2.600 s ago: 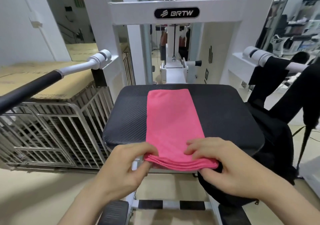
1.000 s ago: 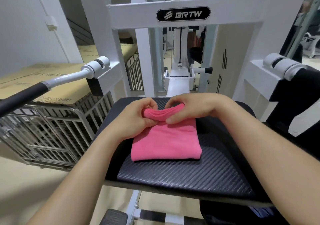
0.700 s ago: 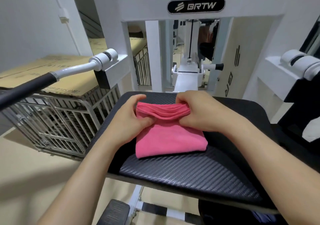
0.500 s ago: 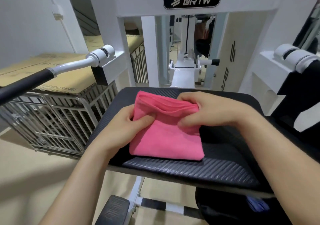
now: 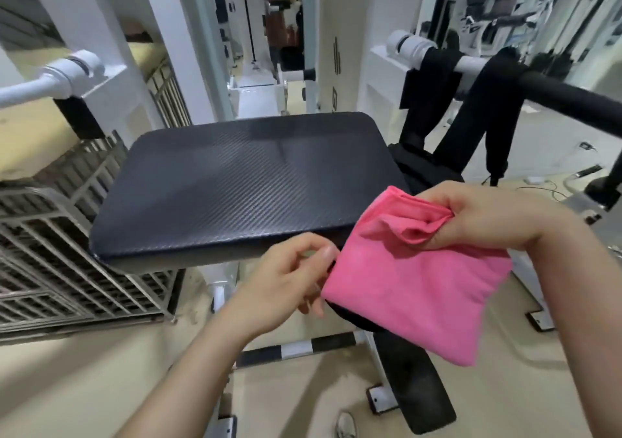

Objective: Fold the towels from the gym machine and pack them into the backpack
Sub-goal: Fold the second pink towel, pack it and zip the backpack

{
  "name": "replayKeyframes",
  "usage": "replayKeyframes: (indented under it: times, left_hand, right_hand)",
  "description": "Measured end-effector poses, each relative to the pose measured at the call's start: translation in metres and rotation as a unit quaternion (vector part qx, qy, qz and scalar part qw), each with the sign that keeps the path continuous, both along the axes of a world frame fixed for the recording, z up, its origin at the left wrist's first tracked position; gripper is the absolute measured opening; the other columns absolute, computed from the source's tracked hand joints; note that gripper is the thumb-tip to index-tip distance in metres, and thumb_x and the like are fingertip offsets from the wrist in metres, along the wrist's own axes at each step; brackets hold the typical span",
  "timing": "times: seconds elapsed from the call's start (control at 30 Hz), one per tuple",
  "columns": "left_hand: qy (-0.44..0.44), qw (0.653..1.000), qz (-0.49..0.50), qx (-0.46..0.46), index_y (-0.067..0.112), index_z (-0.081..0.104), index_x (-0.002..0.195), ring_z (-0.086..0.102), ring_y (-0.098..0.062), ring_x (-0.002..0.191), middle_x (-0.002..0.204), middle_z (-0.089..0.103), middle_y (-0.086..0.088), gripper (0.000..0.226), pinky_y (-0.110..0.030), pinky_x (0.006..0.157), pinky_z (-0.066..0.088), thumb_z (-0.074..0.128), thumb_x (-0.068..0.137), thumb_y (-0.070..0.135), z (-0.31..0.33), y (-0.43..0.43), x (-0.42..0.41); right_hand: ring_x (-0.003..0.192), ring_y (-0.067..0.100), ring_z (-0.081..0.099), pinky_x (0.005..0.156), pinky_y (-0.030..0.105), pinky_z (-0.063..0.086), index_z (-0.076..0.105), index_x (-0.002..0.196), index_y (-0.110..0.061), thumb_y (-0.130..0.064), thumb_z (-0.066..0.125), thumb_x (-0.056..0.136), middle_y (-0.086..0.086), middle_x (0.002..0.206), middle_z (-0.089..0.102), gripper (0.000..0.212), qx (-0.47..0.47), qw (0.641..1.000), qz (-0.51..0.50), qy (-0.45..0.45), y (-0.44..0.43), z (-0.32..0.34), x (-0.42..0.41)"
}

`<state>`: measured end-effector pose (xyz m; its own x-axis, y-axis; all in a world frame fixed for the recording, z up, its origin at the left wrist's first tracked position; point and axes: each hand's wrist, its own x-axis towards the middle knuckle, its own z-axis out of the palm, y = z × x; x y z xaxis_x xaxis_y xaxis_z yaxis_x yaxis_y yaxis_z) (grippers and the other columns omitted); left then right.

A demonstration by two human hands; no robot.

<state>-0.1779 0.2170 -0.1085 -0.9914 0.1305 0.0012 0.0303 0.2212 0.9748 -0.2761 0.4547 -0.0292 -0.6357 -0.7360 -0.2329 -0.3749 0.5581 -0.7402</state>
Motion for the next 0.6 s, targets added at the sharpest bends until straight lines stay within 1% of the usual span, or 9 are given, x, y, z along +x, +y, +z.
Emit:
replayKeyframes:
  times: [0.1, 0.17, 0.2, 0.27, 0.37, 0.43, 0.5, 0.57, 0.6]
  left_hand:
    - [-0.075, 0.987, -0.03, -0.141, 0.03, 0.065, 0.081, 0.062, -0.017, 0.067, 0.075, 0.068, 0.0, 0.021, -0.031, 0.061, 0.048, 0.054, 0.095, 0.02, -0.058, 0.017, -0.004]
    - [-0.107, 0.958, -0.029, -0.264, 0.038, 0.064, 0.095, 0.061, -0.013, 0.087, 0.097, 0.066, 0.006, 0.018, -0.028, 0.08, 0.049, 0.058, 0.091, 0.022, -0.099, 0.023, -0.013]
    - [-0.13, 0.95, -0.023, -0.283, 0.036, 0.062, 0.109, 0.057, -0.011, 0.095, 0.11, 0.062, 0.007, 0.023, -0.024, 0.083, 0.044, 0.059, 0.09, 0.023, -0.116, 0.028, -0.019]
    - [-0.189, 0.952, -0.004, -0.241, 0.029, 0.051, 0.133, 0.052, -0.012, 0.109, 0.131, 0.053, 0.005, 0.04, -0.019, 0.084, 0.037, 0.056, 0.093, 0.023, -0.142, 0.037, -0.032]
    - [-0.236, 0.941, 0.009, -0.244, 0.03, 0.031, 0.147, 0.051, -0.022, 0.117, 0.146, 0.042, -0.003, 0.057, -0.026, 0.091, 0.041, 0.049, 0.095, 0.016, -0.178, 0.059, -0.057]
    - [-0.244, 0.889, 0.021, -0.386, 0.038, 0.018, 0.149, 0.04, -0.031, 0.129, 0.152, 0.03, -0.01, 0.076, -0.034, 0.099, 0.043, 0.05, 0.088, 0.008, -0.202, 0.075, -0.073]
    - [-0.196, 0.803, 0.029, -0.562, 0.038, 0.015, 0.149, 0.016, -0.034, 0.143, 0.159, 0.012, -0.011, 0.083, -0.044, 0.112, 0.029, 0.057, 0.083, 0.009, -0.216, 0.09, -0.089]
    - [-0.162, 0.746, -0.001, -0.646, 0.032, 0.031, 0.145, 0.006, -0.031, 0.147, 0.161, 0.009, -0.009, 0.066, -0.054, 0.116, 0.01, 0.055, 0.087, 0.012, -0.23, 0.099, -0.101]
    - [-0.166, 0.73, -0.014, -0.663, 0.03, 0.041, 0.14, 0.009, -0.03, 0.147, 0.159, 0.018, -0.008, 0.055, -0.056, 0.115, 0.005, 0.051, 0.089, 0.013, -0.236, 0.099, -0.107]
  right_hand:
    - [0.095, 0.02, 0.07, 0.087, 0.039, 0.055, 0.073, 0.101, -0.02, -0.017, 0.072, 0.085, 0.004, 0.099, 0.074, 0.016, 0.03, 0.996, -0.08, 0.001, 0.042, -0.027, -0.002]
    - [0.084, 0.011, 0.069, 0.077, 0.03, 0.054, 0.073, 0.096, -0.022, -0.012, 0.067, 0.087, 0.001, 0.091, 0.074, 0.014, 0.043, 0.992, -0.113, 0.029, 0.057, -0.046, -0.005]
    - [0.081, 0.009, 0.067, 0.074, 0.028, 0.052, 0.072, 0.094, -0.023, -0.01, 0.065, 0.088, -0.002, 0.088, 0.074, 0.016, 0.051, 0.989, -0.129, 0.052, 0.062, -0.057, -0.008]
    - [0.085, 0.016, 0.066, 0.073, 0.027, 0.049, 0.069, 0.091, -0.024, -0.009, 0.058, 0.088, -0.005, 0.084, 0.072, 0.019, 0.067, 0.978, -0.17, 0.098, 0.069, -0.082, -0.016]
    - [0.082, 0.022, 0.063, 0.072, 0.032, 0.05, 0.061, 0.085, -0.036, -0.014, 0.048, 0.089, -0.008, 0.082, 0.068, 0.026, 0.078, 0.961, -0.227, 0.141, 0.076, -0.12, -0.031]
    - [0.089, 0.024, 0.064, 0.077, 0.037, 0.052, 0.059, 0.106, -0.046, -0.014, 0.044, 0.088, -0.007, 0.093, 0.071, 0.039, 0.084, 0.953, -0.243, 0.158, 0.078, -0.14, -0.041]
    - [0.094, 0.027, 0.064, 0.078, 0.035, 0.051, 0.056, 0.122, -0.041, -0.009, 0.043, 0.088, -0.004, 0.101, 0.071, 0.049, 0.084, 0.949, -0.243, 0.18, 0.082, -0.153, -0.054]
    - [0.096, 0.024, 0.064, 0.081, 0.036, 0.052, 0.055, 0.126, -0.036, -0.004, 0.042, 0.086, -0.005, 0.104, 0.071, 0.054, 0.061, 0.955, -0.222, 0.189, 0.086, -0.165, -0.066]
    - [0.099, 0.022, 0.064, 0.084, 0.037, 0.053, 0.054, 0.128, -0.035, -0.002, 0.042, 0.085, -0.005, 0.107, 0.07, 0.056, 0.052, 0.959, -0.209, 0.183, 0.088, -0.169, -0.072]
